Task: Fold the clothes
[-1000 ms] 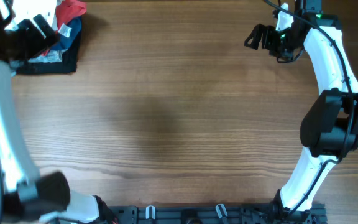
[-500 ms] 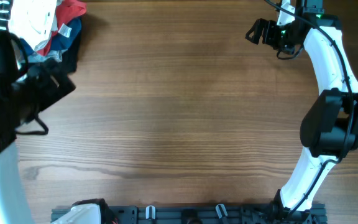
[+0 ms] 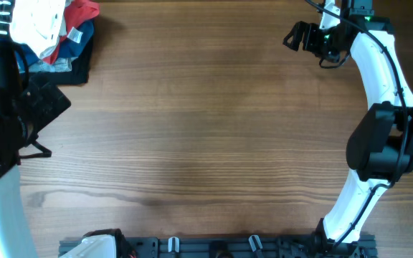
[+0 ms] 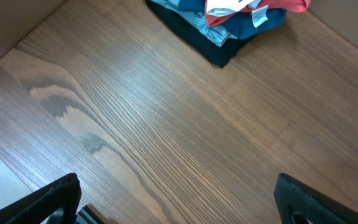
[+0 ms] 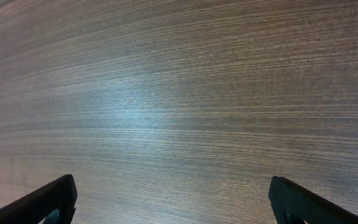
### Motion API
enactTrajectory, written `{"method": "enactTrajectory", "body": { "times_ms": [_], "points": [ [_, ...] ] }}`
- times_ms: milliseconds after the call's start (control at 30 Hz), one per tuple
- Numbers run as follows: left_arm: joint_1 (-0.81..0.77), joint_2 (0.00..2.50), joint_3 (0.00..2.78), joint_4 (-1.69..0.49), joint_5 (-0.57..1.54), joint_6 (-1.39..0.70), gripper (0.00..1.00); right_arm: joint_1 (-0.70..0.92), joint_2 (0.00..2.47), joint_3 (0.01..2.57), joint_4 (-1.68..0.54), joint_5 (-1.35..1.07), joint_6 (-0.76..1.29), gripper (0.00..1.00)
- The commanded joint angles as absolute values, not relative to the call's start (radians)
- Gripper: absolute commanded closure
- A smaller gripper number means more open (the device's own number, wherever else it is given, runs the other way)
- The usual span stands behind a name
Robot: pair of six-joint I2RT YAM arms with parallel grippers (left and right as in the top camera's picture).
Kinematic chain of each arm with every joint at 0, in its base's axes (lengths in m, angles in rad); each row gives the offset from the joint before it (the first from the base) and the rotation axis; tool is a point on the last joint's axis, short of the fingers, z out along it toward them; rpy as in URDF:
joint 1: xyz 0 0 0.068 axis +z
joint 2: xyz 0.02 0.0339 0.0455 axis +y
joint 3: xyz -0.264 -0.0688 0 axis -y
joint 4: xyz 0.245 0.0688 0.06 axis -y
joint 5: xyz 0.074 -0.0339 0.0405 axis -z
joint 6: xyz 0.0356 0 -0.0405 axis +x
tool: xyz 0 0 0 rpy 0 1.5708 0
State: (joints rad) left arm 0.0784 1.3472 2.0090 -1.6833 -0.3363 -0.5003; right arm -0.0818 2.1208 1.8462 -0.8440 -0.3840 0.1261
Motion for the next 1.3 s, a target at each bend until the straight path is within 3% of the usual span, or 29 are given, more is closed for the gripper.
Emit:
{"method": "enactTrajectory", "body": {
  "times_ms": [0, 200, 333, 500, 767, 900, 1267],
  "points": [
    [0.073, 1.343, 2.01, -1.684, -0.352, -0.517, 0.0, -0.078, 2.104, 1.847, -0.841, -0.373, 0.108, 0.0],
    [0.074, 1.344, 2.003, -1.623, -0.326, -0.51, 0.0, -0.078, 2.104, 1.847, -0.841, -0.373, 0.108, 0.0],
    [0.083, 1.272, 1.865, -1.298, -0.263, -0.375, 0.0, -0.078, 2.104, 1.847, -0.841, -0.373, 0.108, 0.0],
    [0.102, 1.073, 1.454, -0.85, -0.113, -0.239, 0.0, -0.078, 2.104, 1.847, -0.841, -0.373, 0.108, 0.0],
    [0.16, 0.708, 0.767, -0.394, -0.015, -0.239, 0.0, -0.078, 2.104, 1.847, -0.841, -0.373, 0.108, 0.0],
    [0.16, 0.506, 0.516, -0.303, -0.015, -0.239, 0.0, -0.078, 2.104, 1.847, -0.841, -0.373, 0.108, 0.0],
    [0.16, 0.17, 0.232, -0.224, -0.015, -0.239, 0.0, -0.078, 2.104, 1.847, -0.841, -0.373, 0.108, 0.0]
  ]
}}
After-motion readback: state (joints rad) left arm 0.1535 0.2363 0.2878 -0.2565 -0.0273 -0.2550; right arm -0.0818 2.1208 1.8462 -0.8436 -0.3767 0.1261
